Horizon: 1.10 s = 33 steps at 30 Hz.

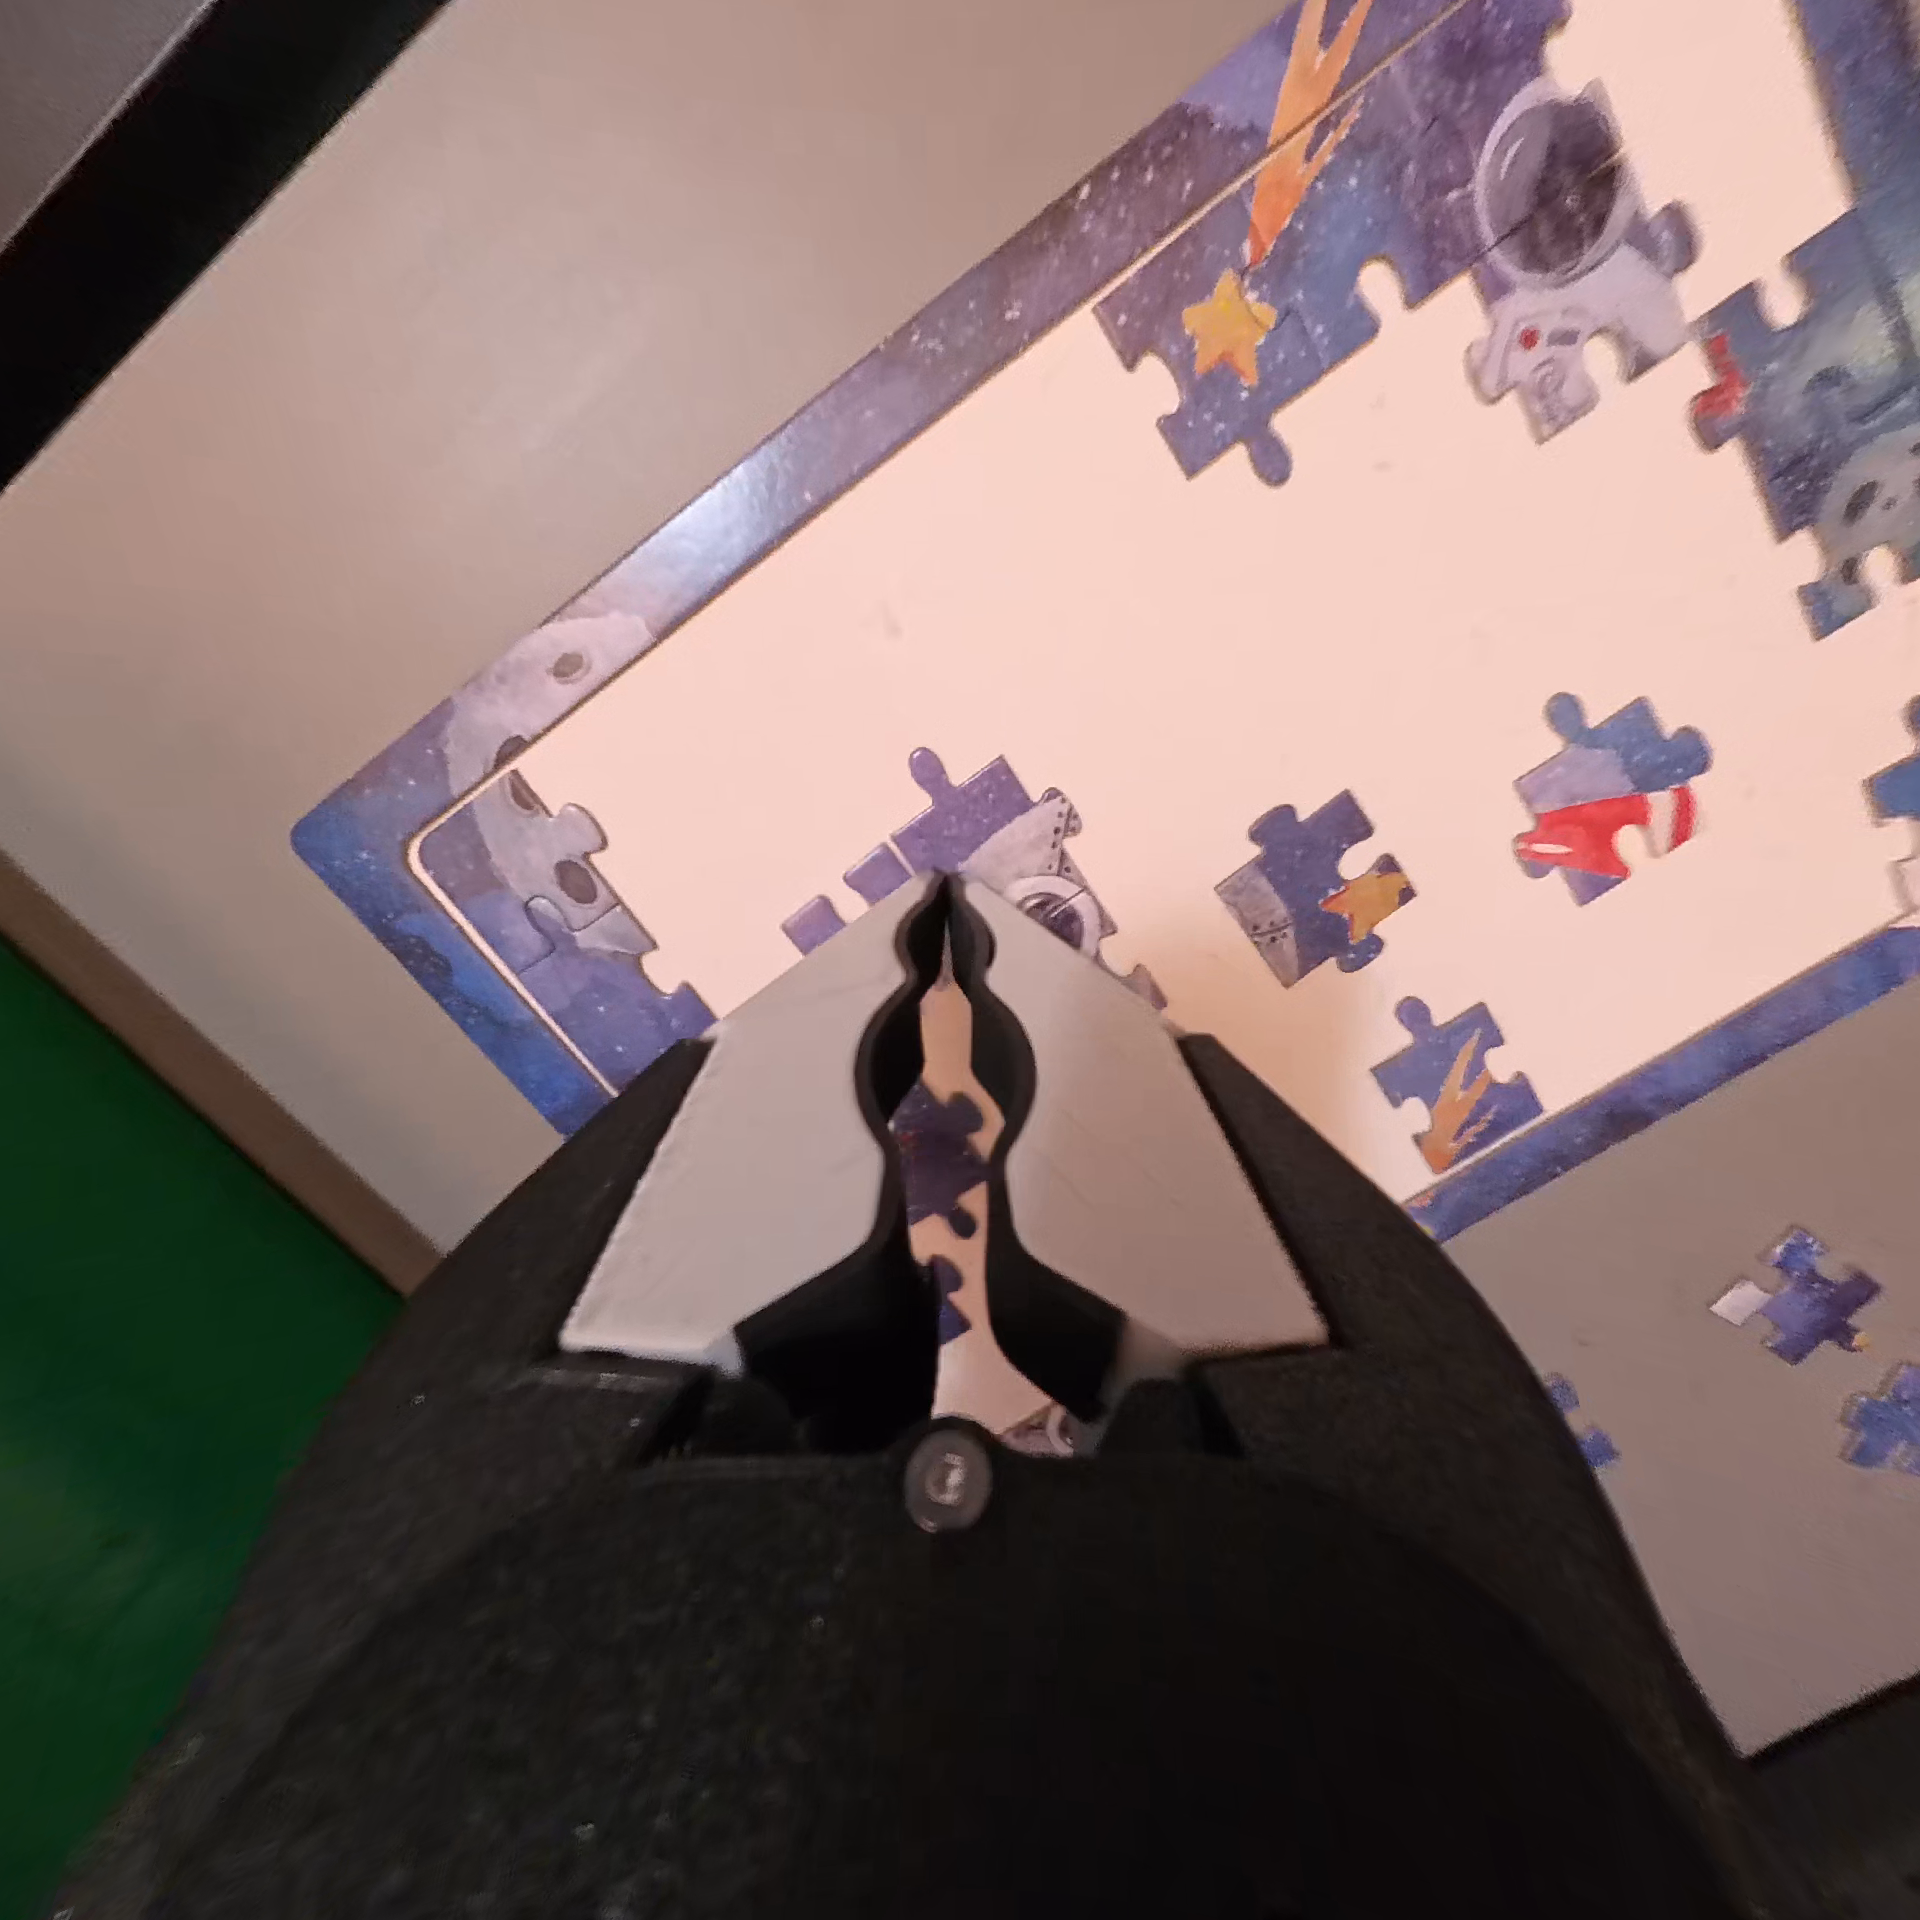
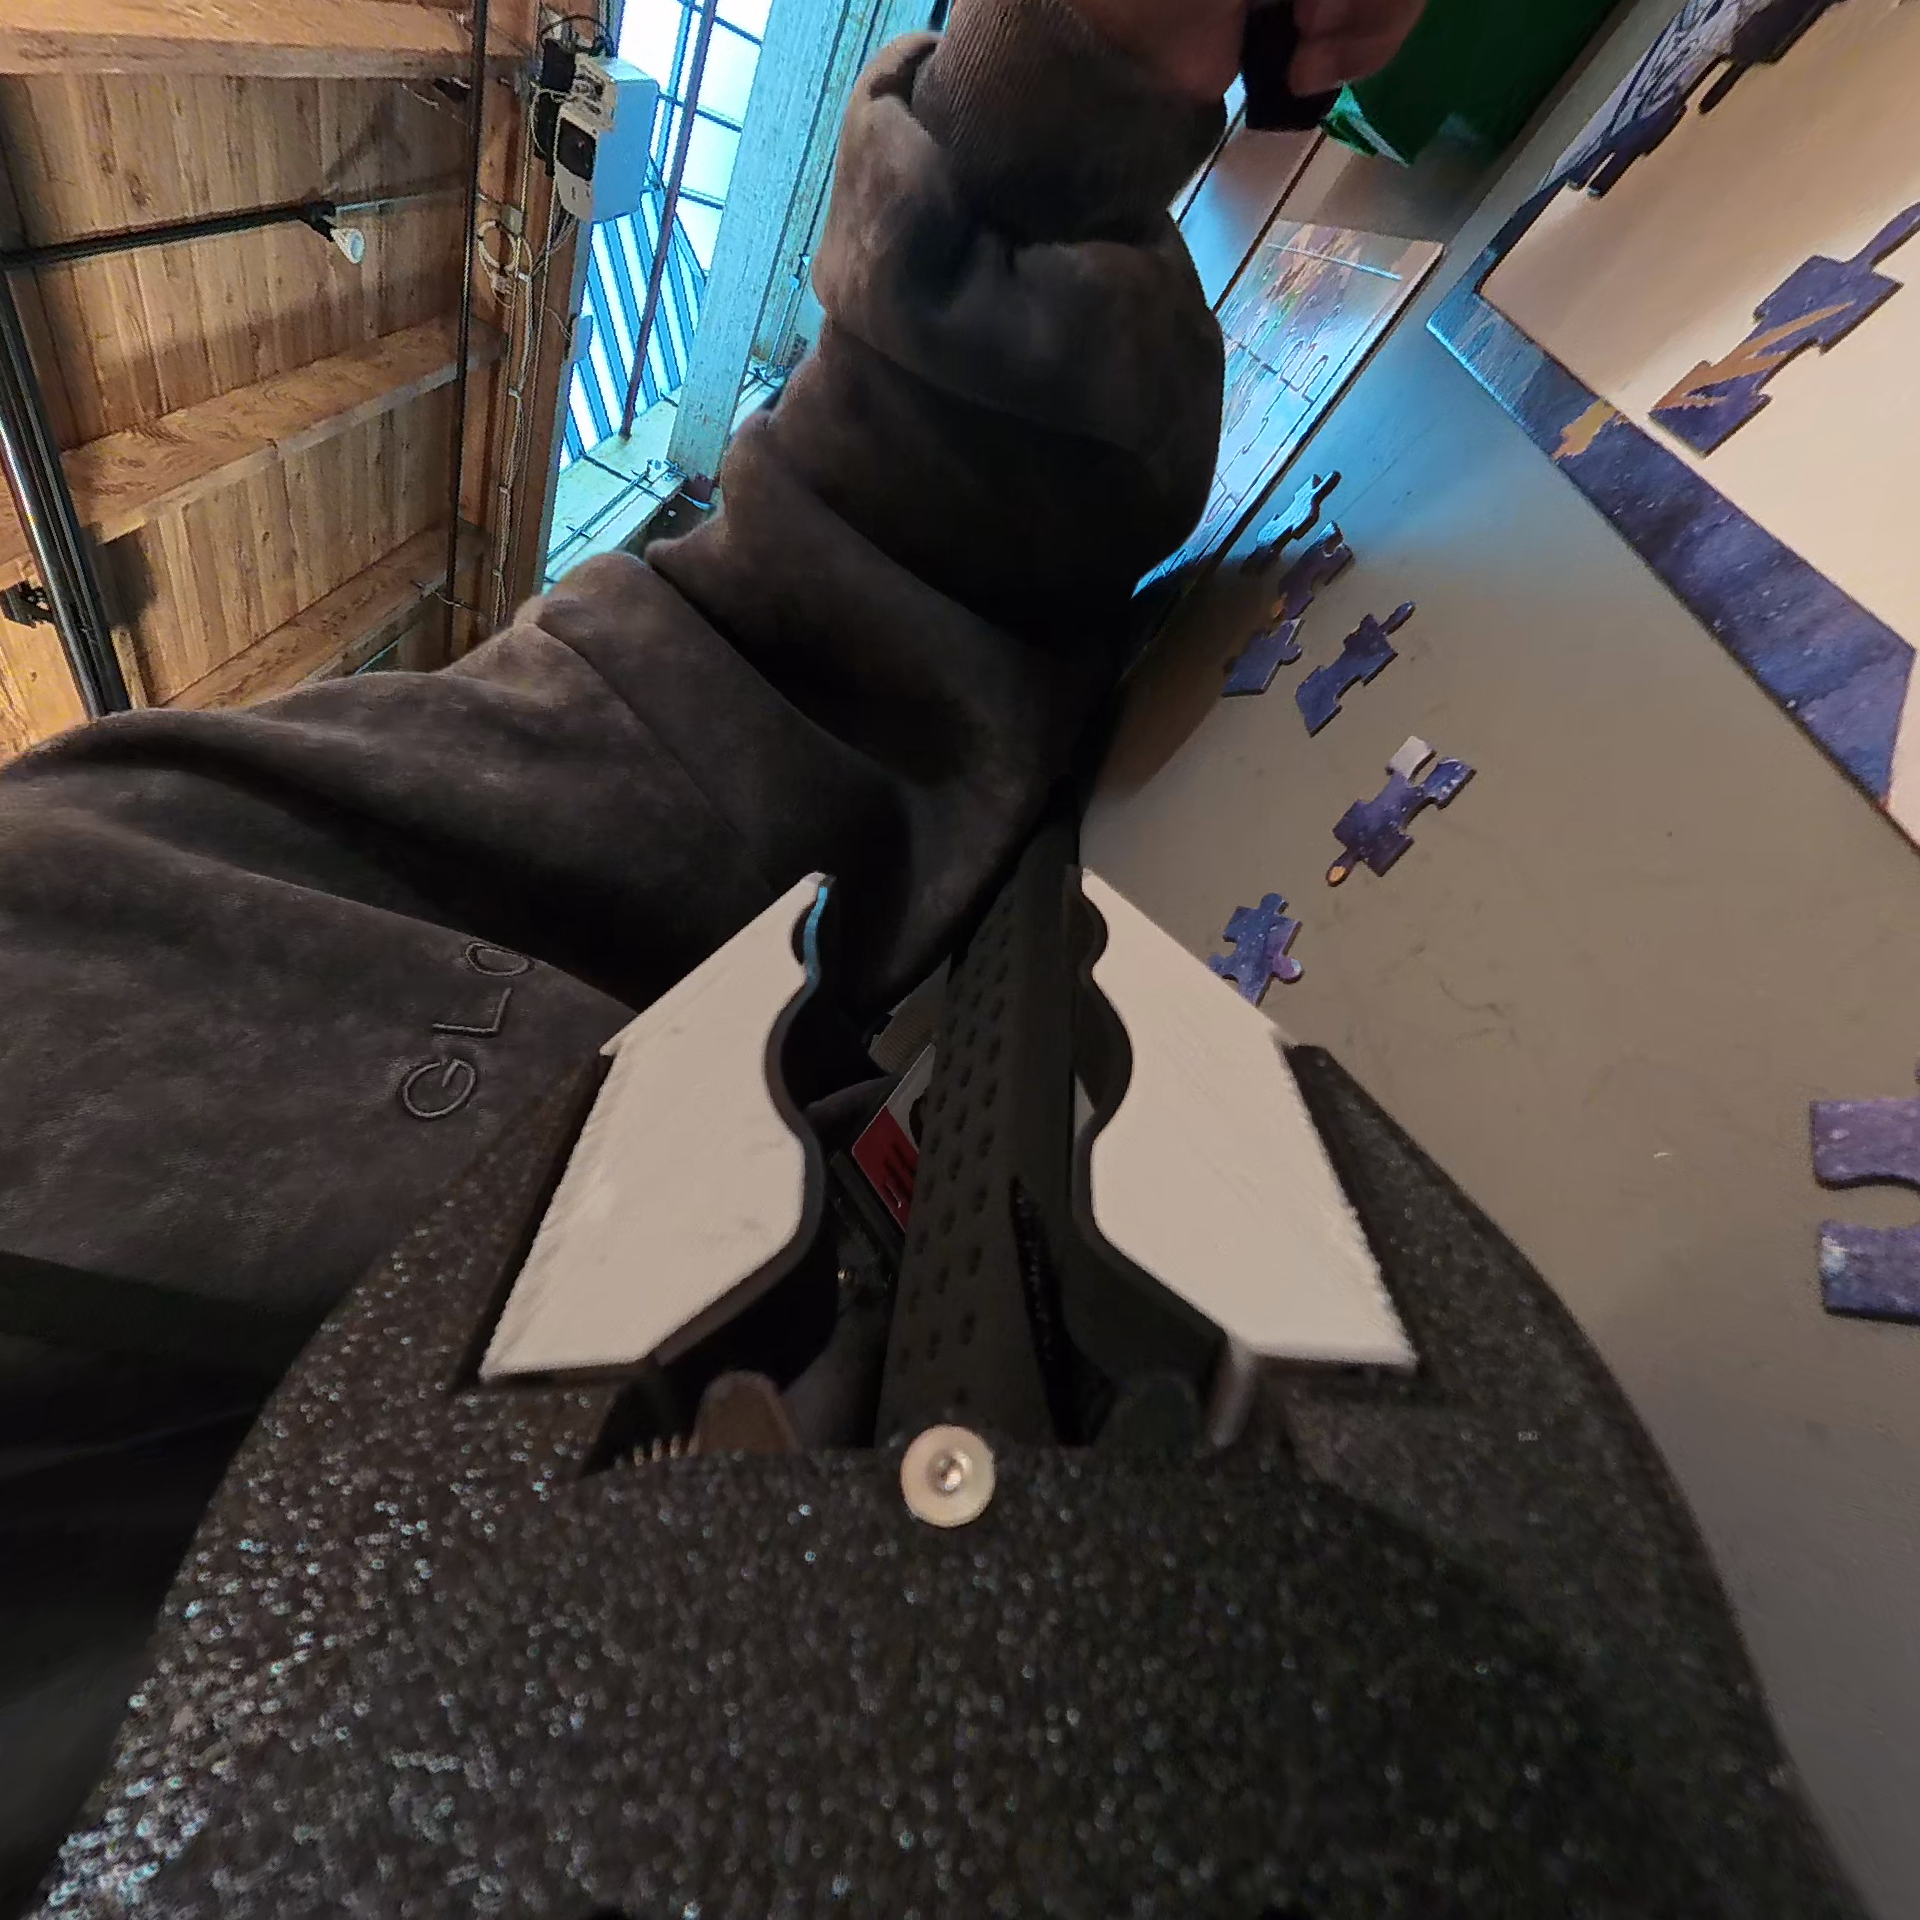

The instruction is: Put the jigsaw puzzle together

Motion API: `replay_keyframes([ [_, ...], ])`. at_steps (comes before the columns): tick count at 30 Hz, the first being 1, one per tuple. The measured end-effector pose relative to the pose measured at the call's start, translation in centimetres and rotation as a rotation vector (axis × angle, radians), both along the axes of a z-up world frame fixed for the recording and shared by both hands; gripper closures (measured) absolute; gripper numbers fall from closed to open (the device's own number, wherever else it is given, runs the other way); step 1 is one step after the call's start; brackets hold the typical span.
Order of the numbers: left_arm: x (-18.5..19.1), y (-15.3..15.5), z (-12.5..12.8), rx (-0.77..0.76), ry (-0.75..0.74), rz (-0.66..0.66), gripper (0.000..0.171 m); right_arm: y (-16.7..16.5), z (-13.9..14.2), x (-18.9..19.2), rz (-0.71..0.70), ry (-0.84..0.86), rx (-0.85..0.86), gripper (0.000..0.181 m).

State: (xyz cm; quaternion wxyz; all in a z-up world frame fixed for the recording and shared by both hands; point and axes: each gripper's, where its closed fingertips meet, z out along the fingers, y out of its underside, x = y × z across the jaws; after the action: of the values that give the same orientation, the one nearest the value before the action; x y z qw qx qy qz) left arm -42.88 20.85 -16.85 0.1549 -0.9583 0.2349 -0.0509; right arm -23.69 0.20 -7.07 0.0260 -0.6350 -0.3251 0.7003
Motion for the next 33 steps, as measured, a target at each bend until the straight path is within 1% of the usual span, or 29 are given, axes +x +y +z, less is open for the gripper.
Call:
replay_keyframes([
  [3, -0.4, 0.3, 1.2, 0.043, 0.01, 0.001, 0.171, 0.0, -0.1, 0.0, 0.001, -0.003, 0.002, 0.138],
  [7, -1.7, -0.5, 0.5, 0.034, 0.073, -0.01, 0.171, 0.1, 0.0, 0.1, -0.001, 0.001, -0.002, 0.138],
  [10, -3.5, 0.0, 1.2, 0.105, 0.088, 0.067, 0.171, 0.4, 0.2, 0.1, -0.02, 0.003, 0.034, 0.139],
  [11, -4.0, 0.0, 1.8, 0.124, 0.074, 0.1, 0.171, 0.8, 0.2, 0.1, -0.04, -0.009, 0.081, 0.139],
  [12, -4.4, -0.2, 2.6, 0.153, 0.062, 0.139, 0.171, 1.7, -0.2, -0.1, -0.077, -0.044, 0.164, 0.141],
  [14, -4.7, -1.3, 5.0, 0.257, 0.006, 0.241, 0.166, 4.1, -1.1, -0.7, -0.151, -0.14, 0.372, 0.143],
  [15, -4.0, -2.3, 6.4, 0.321, -0.069, 0.295, 0.166, 5.2, -1.0, -1.1, -0.164, -0.175, 0.467, 0.143],
  [16, -2.8, -3.7, 7.6, 0.378, -0.179, 0.348, 0.167, 6.3, -0.5, -1.8, -0.169, -0.196, 0.556, 0.143],
  [18, -0.4, -6.7, 9.1, 0.475, -0.398, 0.457, 0.171, 8.4, 0.3, -3.9, -0.145, -0.248, 0.75, 0.146],
  [19, 0.0, -8.2, 8.9, 0.509, -0.45, 0.516, 0.171, 9.6, 0.7, -5.3, -0.121, -0.26, 0.842, 0.154],
  [20, -0.3, -9.4, 8.2, 0.53, -0.455, 0.572, 0.171, 10.9, 0.8, -7.0, -0.105, -0.279, 0.918, 0.163],
  [21, -0.7, -10.3, 7.4, 0.551, -0.441, 0.609, 0.171, 12.4, 0.2, -8.5, -0.085, -0.323, 0.977, 0.175],
  [22, -0.9, -10.8, 6.7, 0.568, -0.428, 0.613, 0.171, 14.1, -0.8, -9.9, -0.06, -0.389, 1.026, 0.181],
  [24, -1.0, -11.4, 5.4, 0.563, -0.405, 0.591, 0.171, 17.3, -2.5, -12.7, -0.005, -0.502, 1.092, 0.181],
  [27, -0.6, -11.6, 4.8, 0.56, -0.393, 0.525, 0.171, 20.4, -4.3, -16.8, 0.09, -0.57, 1.16, 0.181],
  [29, -0.9, -11.6, 4.6, 0.566, -0.385, 0.53, 0.171, 20.6, -5.9, -18.6, 0.19, -0.553, 1.158, 0.179],
  [31, -0.7, -11.7, 5.1, 0.59, -0.416, 0.523, 0.171, 20.1, -7.3, -19.2, 0.249, -0.552, 1.12, 0.175],
  [32, -0.8, -11.7, 5.2, 0.601, -0.416, 0.525, 0.171, 20.0, -7.8, -19.4, 0.268, -0.544, 1.126, 0.178],
  [33, -1.1, -11.8, 5.2, 0.609, -0.407, 0.53, 0.171, 20.2, -7.9, -19.8, 0.25, -0.529, 1.153, 0.181],
])
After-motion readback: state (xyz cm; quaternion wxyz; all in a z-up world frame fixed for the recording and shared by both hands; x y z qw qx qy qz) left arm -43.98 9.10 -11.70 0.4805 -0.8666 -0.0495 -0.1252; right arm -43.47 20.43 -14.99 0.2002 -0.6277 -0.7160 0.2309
